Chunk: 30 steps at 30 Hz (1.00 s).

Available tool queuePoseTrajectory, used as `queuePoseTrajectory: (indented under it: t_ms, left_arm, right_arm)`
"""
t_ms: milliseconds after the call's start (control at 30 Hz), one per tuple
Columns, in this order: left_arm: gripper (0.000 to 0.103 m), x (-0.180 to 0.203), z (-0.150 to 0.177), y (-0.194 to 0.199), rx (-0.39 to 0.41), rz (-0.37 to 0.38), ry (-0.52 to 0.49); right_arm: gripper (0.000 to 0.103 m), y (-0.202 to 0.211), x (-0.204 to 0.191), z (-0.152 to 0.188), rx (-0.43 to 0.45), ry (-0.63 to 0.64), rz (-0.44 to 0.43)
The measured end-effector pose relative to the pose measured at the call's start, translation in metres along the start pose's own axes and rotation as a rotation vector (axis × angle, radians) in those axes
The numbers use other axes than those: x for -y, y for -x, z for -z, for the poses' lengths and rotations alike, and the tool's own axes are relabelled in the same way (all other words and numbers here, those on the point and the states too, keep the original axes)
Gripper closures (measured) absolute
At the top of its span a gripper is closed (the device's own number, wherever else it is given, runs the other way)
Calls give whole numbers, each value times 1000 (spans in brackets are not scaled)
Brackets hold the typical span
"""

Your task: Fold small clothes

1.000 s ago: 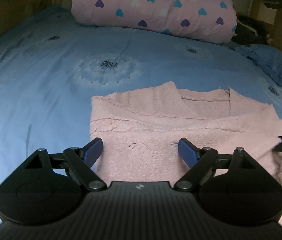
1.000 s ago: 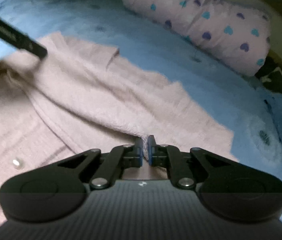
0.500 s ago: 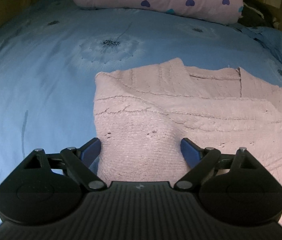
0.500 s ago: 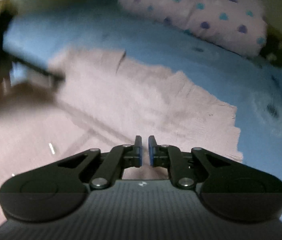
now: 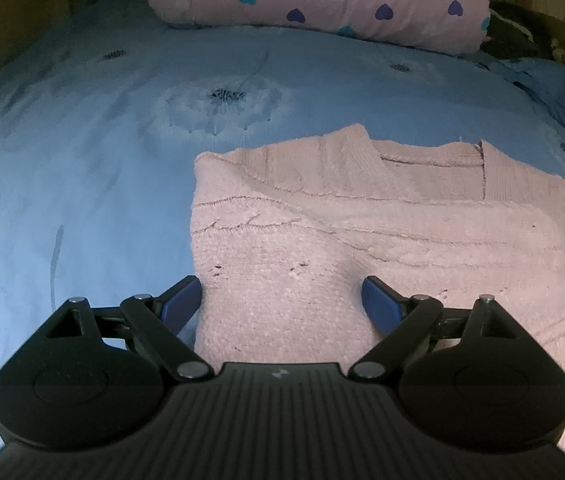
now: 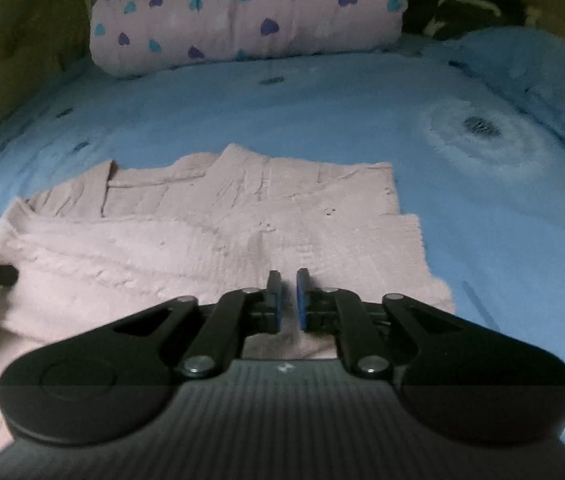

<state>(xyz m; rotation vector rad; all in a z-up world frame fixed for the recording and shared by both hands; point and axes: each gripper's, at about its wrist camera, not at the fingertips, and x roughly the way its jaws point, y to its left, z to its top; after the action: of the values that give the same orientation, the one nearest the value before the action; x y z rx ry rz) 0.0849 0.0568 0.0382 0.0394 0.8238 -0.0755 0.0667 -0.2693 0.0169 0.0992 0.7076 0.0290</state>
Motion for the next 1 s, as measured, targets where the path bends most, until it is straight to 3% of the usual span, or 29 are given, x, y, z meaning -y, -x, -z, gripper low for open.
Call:
queuePoseTrajectory:
  t_ms: [67, 100, 367, 567, 733, 1000]
  left_arm:
    - [13, 2, 3, 5, 19, -11, -27]
    - [13, 4, 4, 8, 28, -17, -44]
    - [13, 21, 15, 45, 84, -59, -181]
    - [13, 30, 34, 94, 91, -6, -147]
    - [13, 37, 64, 131, 62, 61, -122]
    - [13, 36, 127, 177, 48, 62, -165]
  right_arm:
    - [46, 20, -10, 6, 35, 50, 2]
    - [42, 32, -15, 10, 63, 70, -14]
    - [36, 119, -44, 32, 155, 106, -93]
    - [33, 167, -59, 53, 220, 186, -88]
    - [33, 181, -65, 72, 211, 206, -66]
    - [33, 202, -61, 105, 210, 128, -64]
